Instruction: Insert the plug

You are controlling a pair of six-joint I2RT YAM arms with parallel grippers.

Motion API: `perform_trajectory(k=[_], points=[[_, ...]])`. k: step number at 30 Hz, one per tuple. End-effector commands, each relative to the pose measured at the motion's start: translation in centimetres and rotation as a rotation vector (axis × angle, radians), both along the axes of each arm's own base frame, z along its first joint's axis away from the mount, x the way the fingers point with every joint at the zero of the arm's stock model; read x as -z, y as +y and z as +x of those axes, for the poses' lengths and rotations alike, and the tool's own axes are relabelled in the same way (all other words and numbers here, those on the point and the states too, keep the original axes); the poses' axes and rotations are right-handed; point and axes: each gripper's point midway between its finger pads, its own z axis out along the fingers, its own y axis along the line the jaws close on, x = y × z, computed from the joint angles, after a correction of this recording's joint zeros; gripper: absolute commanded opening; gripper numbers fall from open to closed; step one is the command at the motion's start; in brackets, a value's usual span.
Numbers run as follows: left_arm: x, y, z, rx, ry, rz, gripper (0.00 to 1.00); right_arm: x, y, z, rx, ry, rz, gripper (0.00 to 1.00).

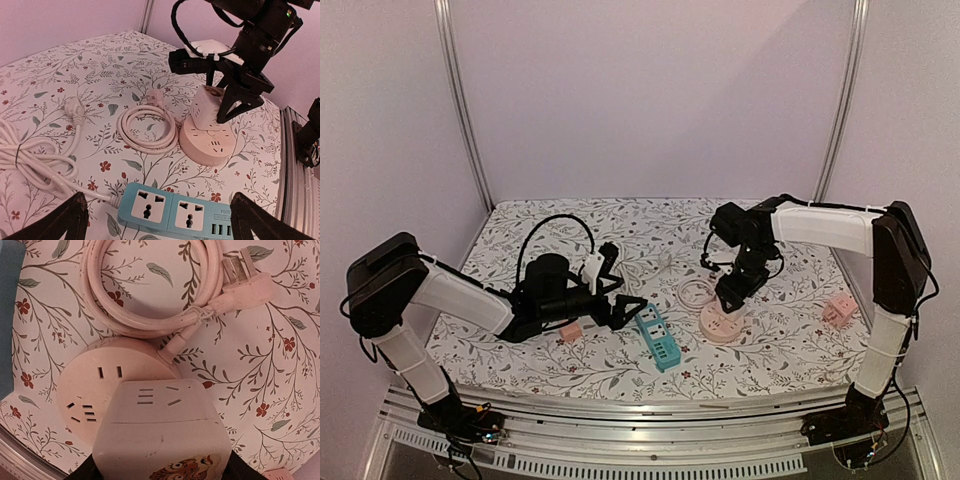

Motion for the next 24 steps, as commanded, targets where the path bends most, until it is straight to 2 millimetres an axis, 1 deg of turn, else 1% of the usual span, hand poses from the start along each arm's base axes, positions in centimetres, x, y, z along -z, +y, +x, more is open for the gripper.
perform_trajectory(k=[1, 5, 6, 7, 9, 12, 20, 22, 24], points=[[-0.4, 0.7, 0.2, -0.013, -0.011, -0.002, 0.99, -1.5, -0.5, 0.7, 0.040, -0.065, 0.019, 0.64], [-0.4, 0.7, 0.2, -0.013, -0.011, -0.001, 0.99, -3.6, 0.0, 1.0, 0.044, -0.103, 0.070, 0.88], [-0.4, 0.7, 0.2, -0.013, -0.011, 0.000, 0.99, -4.3, 0.2, 1.0, 0.048, -0.114, 0.088, 0.97], [-0.4, 0.7, 0.2, -0.012, -0.010, 0.000, 0.99, -4.8, 0.4, 1.0, 0.051, -0.118, 0.103, 0.99], [-0.5, 0.6, 0.2, -0.012, -0.010, -0.001, 0.99, -5.9, 0.6, 0.9, 0.056, -0.136, 0.131, 0.99], [-0.5, 0.6, 0.2, -0.008, -0.008, -0.003, 0.99, -6.9, 0.5, 0.9, 0.066, -0.160, 0.139, 0.99], [-0.3, 0.5, 0.2, -0.007, -0.004, 0.001, 0.99, -9.5, -0.9, 0.7, 0.165, -0.239, 0.132, 0.99], [-0.4, 0.5, 0.2, -0.006, -0.003, -0.001, 0.99, -9.9, -1.3, 0.5, 0.193, -0.257, 0.115, 0.99], [-0.5, 0.4, 0.2, -0.005, -0.004, -0.003, 0.99, -10.1, -2.3, 0.4, 0.238, -0.286, 0.074, 0.99]])
